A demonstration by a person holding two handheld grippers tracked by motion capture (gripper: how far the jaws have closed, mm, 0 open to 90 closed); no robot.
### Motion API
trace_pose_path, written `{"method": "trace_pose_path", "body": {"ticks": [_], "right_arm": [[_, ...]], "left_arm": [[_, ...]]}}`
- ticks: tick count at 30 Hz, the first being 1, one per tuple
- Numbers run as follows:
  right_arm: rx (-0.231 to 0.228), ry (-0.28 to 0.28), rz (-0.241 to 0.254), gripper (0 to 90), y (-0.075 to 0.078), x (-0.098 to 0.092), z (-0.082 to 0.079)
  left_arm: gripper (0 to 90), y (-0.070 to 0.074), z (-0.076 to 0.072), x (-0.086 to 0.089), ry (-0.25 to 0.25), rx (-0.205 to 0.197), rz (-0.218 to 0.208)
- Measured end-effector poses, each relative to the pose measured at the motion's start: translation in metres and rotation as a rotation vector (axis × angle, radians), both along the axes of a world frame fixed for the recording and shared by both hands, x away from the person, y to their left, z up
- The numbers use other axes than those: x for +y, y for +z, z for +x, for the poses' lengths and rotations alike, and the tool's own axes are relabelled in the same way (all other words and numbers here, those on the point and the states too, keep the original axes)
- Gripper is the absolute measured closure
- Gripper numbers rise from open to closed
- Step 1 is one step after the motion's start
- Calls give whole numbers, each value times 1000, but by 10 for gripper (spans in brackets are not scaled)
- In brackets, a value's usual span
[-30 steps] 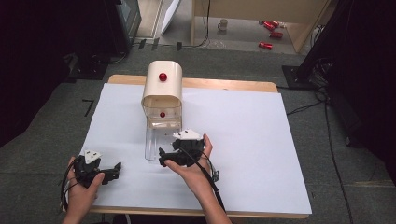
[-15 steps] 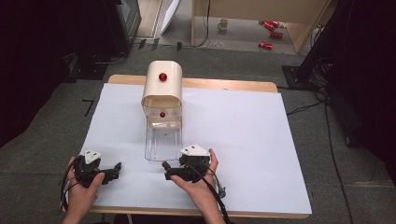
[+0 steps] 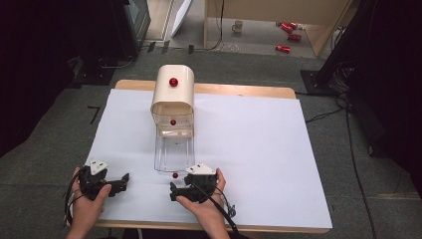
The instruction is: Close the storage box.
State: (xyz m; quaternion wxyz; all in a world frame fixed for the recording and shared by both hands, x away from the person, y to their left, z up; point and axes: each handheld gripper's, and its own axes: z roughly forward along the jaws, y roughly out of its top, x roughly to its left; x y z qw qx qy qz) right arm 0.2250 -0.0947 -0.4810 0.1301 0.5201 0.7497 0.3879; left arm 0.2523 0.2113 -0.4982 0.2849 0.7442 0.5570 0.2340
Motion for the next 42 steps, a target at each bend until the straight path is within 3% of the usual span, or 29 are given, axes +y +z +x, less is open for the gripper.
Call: {"method": "trace_pose_path", "body": {"ticks": [6,11,22,28,42], "right_arm": [[-11,-16,22,196,-7,7,-5],[-22,-9,57,483,-6,10,-6],[-14,20,78,745,-11,20,0],[-2,31,86,758,-9,21,2],[-41,22,94,762,7,19,13]], "left_arm": [[0,0,0,0,0,0,-1],[0,0,0,0,0,0,-1],[0,0,0,0,0,0,0],[0,0,0,0,0,0,0],[0,0,0,0,-1,0,0]]}}
